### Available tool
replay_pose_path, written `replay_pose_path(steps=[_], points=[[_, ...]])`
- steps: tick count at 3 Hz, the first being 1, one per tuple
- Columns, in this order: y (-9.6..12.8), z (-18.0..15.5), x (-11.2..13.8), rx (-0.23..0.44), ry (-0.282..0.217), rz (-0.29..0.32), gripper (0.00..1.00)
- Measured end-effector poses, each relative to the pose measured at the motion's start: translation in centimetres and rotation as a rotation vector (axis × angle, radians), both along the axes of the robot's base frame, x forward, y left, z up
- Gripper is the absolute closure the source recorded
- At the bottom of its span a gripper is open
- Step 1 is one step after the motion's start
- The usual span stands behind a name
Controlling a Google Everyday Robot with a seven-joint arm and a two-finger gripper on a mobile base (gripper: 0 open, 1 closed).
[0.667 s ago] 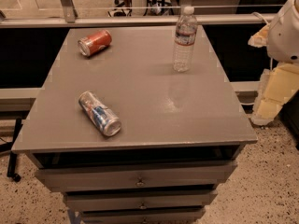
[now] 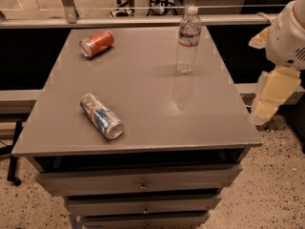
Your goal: Pick water bottle
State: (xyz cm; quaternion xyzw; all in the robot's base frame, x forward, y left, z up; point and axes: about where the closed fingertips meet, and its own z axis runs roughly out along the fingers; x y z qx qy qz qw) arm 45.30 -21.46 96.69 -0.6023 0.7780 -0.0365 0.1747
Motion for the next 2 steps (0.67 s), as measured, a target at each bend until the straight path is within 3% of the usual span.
replay_pose_path(steps=[1,2], points=[[0.0,-2.4,5.2,0.06,-0.065,-0.032,0.0],[-0.2,-4.1,12.5,0.192,-0.153,-0.101,0.0]])
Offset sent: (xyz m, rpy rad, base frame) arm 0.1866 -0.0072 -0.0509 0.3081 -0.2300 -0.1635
